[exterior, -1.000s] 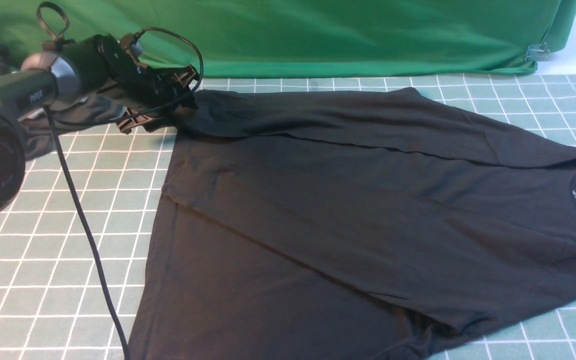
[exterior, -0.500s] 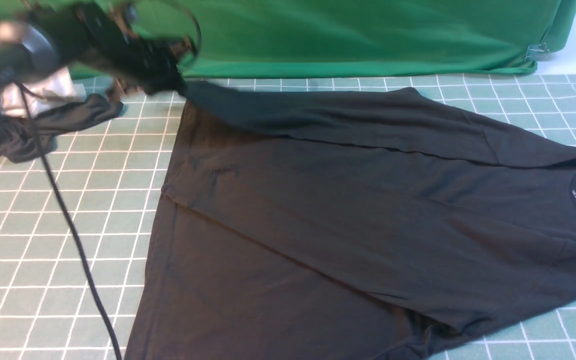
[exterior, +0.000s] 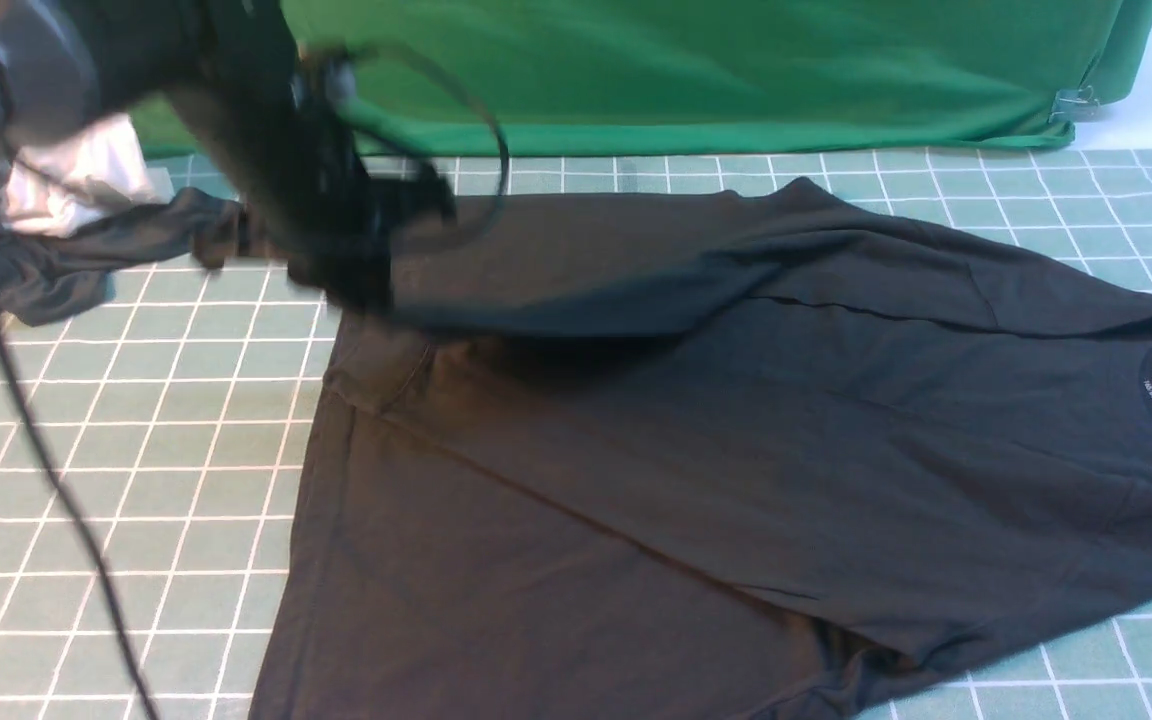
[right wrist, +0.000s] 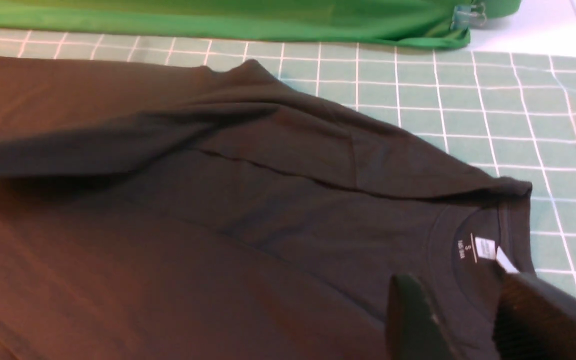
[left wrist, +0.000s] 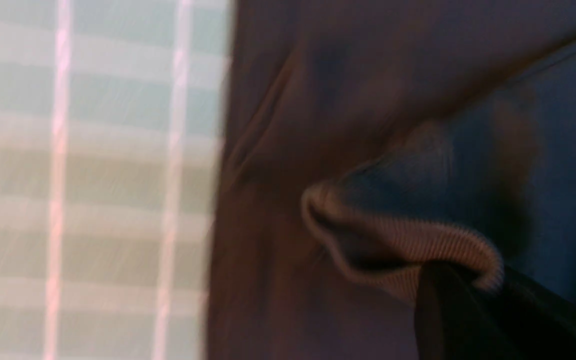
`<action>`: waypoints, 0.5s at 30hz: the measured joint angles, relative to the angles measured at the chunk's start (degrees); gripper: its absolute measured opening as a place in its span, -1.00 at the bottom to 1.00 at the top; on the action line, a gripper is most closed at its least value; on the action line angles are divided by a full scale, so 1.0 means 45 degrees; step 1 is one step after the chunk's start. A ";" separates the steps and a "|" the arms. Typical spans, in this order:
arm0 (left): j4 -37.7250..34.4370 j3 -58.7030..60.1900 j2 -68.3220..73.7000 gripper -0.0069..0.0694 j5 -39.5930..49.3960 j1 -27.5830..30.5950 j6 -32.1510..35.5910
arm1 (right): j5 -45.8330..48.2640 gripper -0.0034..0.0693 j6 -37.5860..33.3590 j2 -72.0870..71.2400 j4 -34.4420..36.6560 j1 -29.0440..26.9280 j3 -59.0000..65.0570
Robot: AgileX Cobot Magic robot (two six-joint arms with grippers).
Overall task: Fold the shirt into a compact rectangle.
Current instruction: 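Fold the left side of the dark shirt inward over its body with the left gripper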
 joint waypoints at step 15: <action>-0.1106 0.6536 -0.1236 -0.38 -0.4111 -0.0434 -0.1277 | -0.0003 -0.25 0.0027 0.0003 0.0306 0.0000 0.0000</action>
